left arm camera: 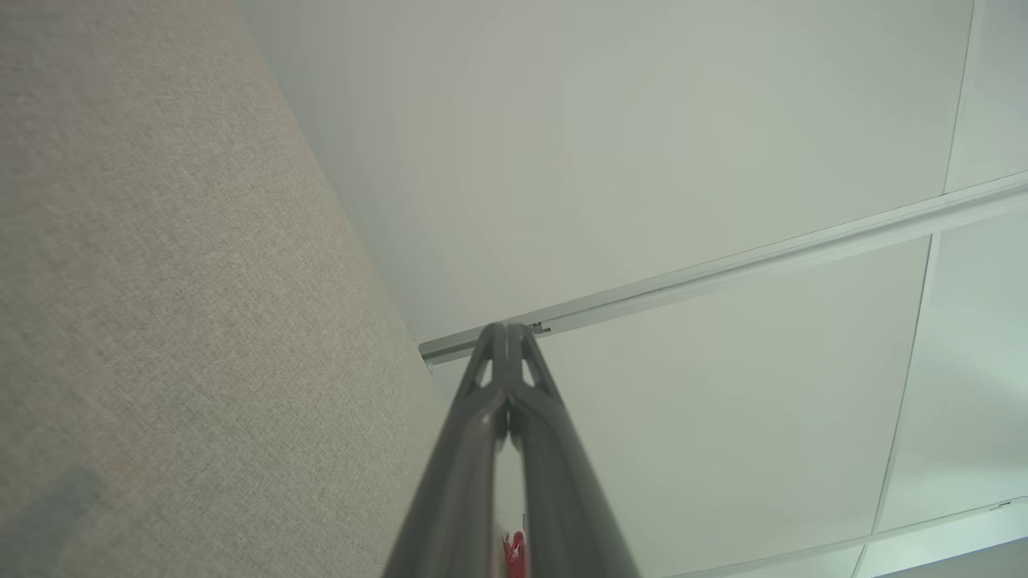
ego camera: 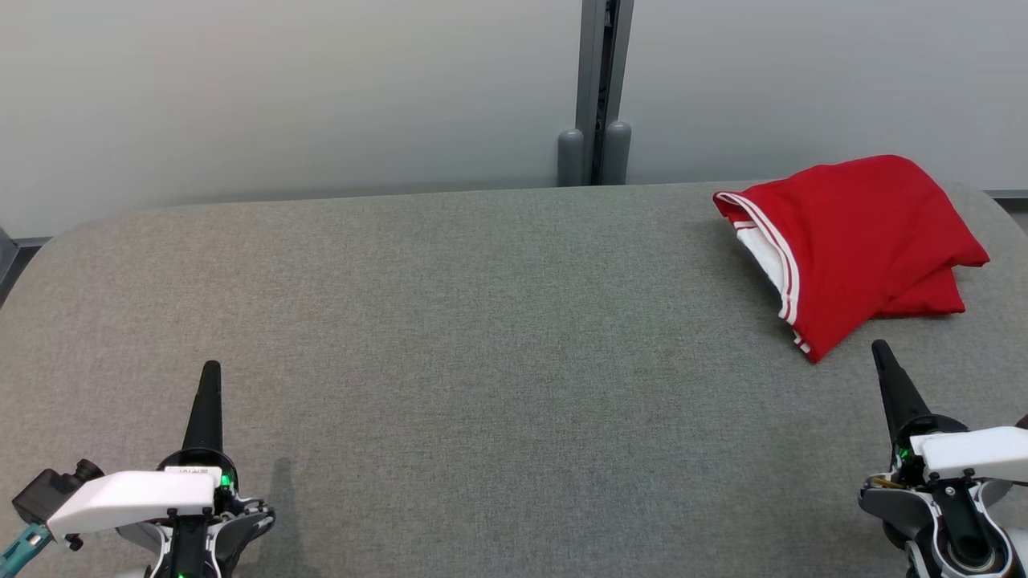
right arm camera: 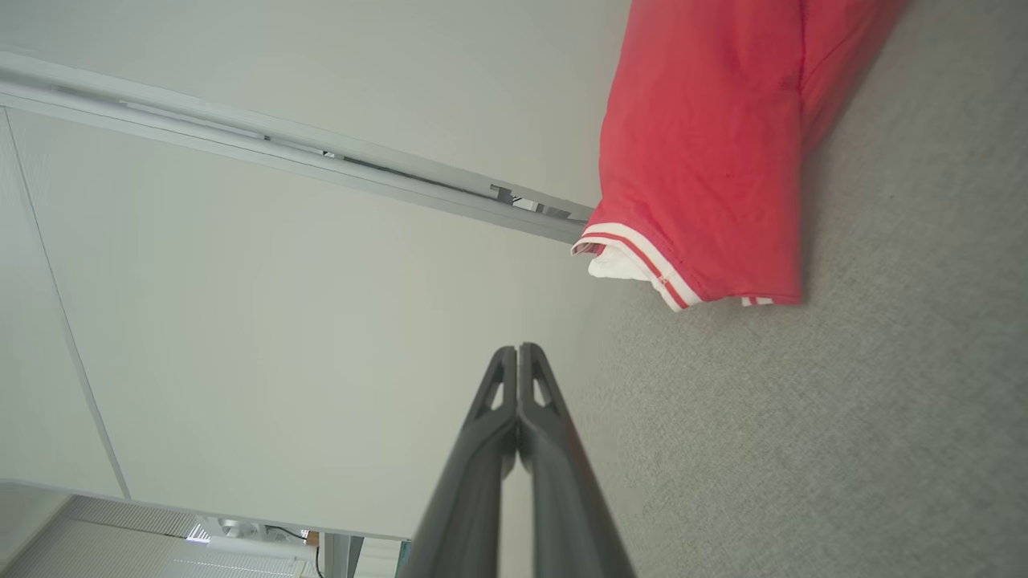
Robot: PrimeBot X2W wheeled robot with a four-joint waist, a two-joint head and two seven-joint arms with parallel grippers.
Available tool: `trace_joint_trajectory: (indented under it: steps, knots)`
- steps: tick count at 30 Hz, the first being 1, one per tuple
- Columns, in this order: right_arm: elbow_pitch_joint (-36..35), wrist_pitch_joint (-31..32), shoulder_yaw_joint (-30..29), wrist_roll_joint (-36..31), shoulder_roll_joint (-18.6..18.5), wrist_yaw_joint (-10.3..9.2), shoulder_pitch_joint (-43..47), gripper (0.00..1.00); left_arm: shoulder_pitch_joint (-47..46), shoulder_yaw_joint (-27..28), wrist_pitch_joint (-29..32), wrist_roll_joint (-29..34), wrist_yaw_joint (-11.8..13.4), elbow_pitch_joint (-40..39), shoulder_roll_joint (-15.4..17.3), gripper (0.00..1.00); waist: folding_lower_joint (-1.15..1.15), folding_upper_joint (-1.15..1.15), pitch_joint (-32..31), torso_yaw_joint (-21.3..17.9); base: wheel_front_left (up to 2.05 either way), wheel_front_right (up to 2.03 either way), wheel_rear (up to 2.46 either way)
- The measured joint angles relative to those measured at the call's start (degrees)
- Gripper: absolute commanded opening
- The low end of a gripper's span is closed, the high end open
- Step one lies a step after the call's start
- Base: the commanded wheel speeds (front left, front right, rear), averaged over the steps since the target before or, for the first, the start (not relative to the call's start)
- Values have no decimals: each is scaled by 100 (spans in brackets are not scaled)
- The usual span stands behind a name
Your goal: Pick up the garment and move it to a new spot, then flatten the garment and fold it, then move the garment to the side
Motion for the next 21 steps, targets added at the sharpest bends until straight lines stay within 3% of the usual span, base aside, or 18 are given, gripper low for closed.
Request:
trace_joint_trajectory:
  steps: [21]
  knots:
    - [126,269,-145,803,46,1,-125,0,-110,56,204,-837,-16,20,1,0,0,0,-41,-15,0,0,0]
